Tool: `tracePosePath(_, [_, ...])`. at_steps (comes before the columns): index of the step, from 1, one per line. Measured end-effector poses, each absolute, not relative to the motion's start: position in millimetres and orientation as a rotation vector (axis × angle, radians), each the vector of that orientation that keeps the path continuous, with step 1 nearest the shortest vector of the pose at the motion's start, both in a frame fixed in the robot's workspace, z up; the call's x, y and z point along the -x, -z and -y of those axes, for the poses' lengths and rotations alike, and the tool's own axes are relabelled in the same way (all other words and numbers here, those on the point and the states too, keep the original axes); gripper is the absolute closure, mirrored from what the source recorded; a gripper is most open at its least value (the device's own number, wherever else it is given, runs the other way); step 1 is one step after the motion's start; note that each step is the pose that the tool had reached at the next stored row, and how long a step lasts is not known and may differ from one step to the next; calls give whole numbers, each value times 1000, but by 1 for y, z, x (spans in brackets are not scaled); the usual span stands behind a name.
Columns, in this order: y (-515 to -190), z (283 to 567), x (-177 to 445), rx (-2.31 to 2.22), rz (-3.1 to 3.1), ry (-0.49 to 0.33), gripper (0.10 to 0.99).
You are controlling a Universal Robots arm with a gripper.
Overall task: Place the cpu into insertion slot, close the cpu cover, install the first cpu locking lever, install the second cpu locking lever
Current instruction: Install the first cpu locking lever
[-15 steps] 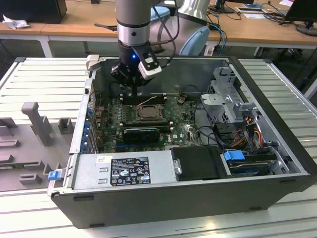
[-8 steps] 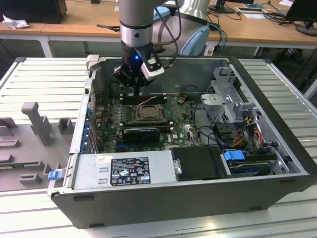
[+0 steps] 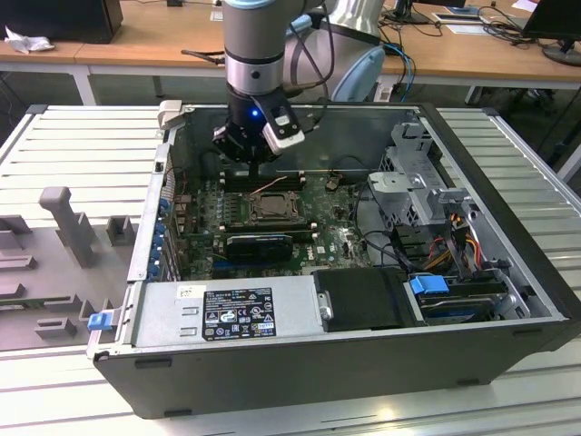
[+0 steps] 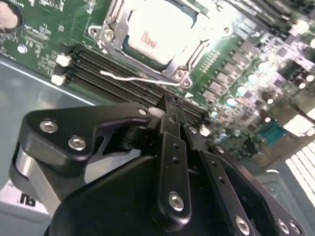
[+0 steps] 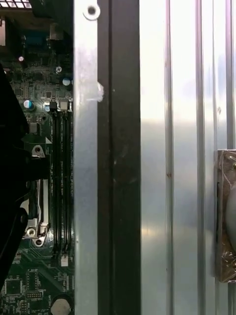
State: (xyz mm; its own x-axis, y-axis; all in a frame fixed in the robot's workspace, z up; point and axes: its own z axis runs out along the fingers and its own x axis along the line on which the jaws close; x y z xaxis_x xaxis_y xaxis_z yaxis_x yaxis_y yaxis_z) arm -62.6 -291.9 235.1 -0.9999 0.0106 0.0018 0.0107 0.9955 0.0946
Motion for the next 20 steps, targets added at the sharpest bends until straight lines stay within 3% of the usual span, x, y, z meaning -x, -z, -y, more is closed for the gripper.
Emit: tracePosePath(20, [-225,282,25,-19,3154,150,980])
